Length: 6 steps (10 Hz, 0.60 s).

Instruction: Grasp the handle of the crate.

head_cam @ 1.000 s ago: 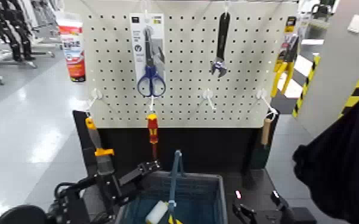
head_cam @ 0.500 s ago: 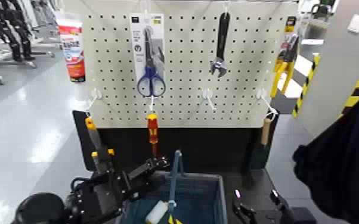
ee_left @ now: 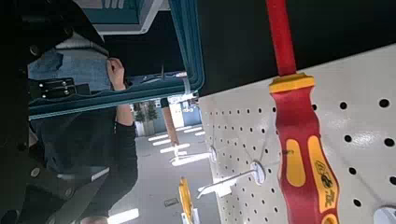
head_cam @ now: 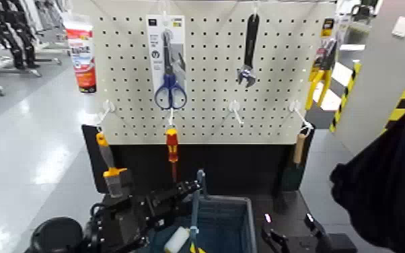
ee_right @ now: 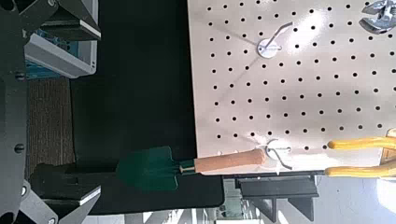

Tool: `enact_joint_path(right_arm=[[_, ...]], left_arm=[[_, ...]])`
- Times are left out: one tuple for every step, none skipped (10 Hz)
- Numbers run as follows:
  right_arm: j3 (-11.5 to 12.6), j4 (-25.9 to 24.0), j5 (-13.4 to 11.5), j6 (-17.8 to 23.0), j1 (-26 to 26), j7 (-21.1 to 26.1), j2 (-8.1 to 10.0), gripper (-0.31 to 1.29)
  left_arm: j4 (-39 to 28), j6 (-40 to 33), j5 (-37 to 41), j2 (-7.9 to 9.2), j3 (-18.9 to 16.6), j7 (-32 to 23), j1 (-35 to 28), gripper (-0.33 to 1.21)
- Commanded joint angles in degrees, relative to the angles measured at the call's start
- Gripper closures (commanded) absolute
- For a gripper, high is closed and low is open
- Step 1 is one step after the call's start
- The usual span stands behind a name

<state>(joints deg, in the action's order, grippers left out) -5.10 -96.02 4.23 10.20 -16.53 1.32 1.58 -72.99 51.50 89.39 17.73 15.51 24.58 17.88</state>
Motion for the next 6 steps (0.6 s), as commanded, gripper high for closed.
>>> enact_joint_path(right_arm=[[0.1, 0.0, 0.1, 0.3, 0.0, -0.1, 0.0, 0.15], [0.0, 0.1, 0.2, 0.3, 0.0, -0.1, 0.0, 0.15], [0.0, 0.2, 0.2, 0.5, 0.0, -0.1, 0.0, 0.15], [0.0, 0.2, 0.2, 0.6, -0.1, -0.1, 0.0, 0.15], [0.0, 0.2, 0.2, 0.6, -0.1, -0.1, 0.0, 0.15], [0.0, 0.2, 0.2, 0.6, -0.1, -0.1, 0.0, 0.15]], left_arm=[[0.4, 0.0, 0.6, -0.06, 0.4, 0.1, -0.3, 1.05], [0.4, 0.0, 0.6, -0.15, 0.4, 0.1, -0.4, 1.11], [0.4, -0.2, 0.7, -0.24, 0.7, 0.1, -0.5, 1.12], [0.3, -0.5, 0.9, -0.41, 0.8, 0.1, -0.7, 1.19], [0.3, -1.1, 1.1, -0.59, 0.9, 0.1, -1.1, 1.19], [0.1, -1.6, 1.2, -0.68, 1.0, 0.1, -1.4, 1.19]])
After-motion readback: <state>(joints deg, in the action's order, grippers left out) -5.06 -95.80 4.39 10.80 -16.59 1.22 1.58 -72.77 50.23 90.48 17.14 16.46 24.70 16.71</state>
